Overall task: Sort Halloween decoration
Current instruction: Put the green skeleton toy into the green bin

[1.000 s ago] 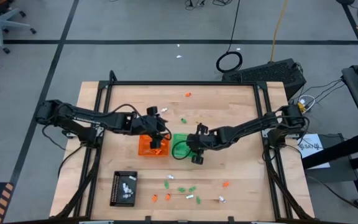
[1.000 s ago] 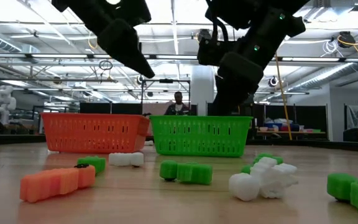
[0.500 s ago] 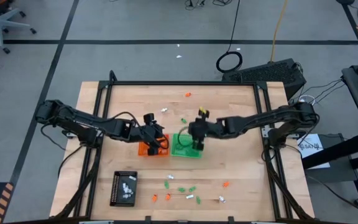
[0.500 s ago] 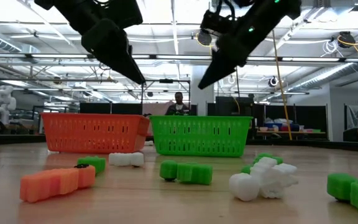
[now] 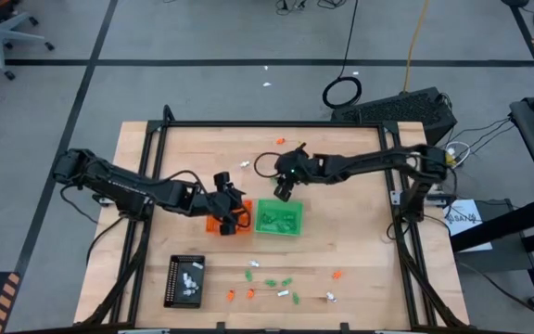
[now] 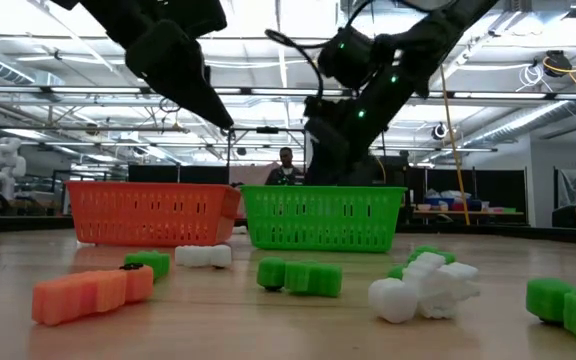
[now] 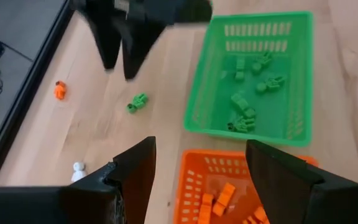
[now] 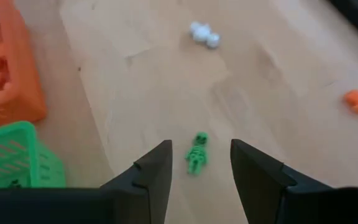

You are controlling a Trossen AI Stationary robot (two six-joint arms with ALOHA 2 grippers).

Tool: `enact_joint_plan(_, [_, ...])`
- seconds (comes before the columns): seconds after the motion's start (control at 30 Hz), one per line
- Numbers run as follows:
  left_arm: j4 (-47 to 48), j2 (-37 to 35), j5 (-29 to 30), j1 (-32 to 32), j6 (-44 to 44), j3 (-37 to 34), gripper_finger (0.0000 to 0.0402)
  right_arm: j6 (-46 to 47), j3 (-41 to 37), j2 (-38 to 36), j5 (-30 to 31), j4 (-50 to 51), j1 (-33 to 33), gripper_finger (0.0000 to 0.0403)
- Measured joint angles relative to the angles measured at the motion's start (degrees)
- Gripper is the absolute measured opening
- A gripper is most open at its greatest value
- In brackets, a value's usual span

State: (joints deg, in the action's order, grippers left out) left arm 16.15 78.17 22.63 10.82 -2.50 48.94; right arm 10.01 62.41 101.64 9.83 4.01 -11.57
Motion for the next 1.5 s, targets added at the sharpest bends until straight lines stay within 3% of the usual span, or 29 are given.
enact_joint_plan(0.53, [-0.14,0.00,0.35,3.68,0.28,-0.01,0.0246,3.58,0.00,9.39,-0.63,-8.72,-0.14,0.0200])
enact_joint_plan(0.9, [-0.16,0.00,0.39,3.94,0.26,0.00,0.0246,4.35,0.00,9.84,0.48,-8.98,-0.52,0.0169])
enact_joint_plan(1.17, [-0.16,0.00,0.39,3.94,0.27,-0.01,0.0246,7.20,0.00,7.12,-3.97,-8.94,-0.67,0.0162])
enact_joint_plan(1.3, [-0.19,0.00,0.39,3.94,0.30,-0.01,0.0246,7.43,0.06,6.44,-3.96,-6.74,-2.02,0.0166])
enact_joint_plan(1.5, [-1.42,0.00,0.39,3.94,1.65,0.00,0.0246,7.09,5.36,8.68,-3.94,5.17,-4.25,0.0167])
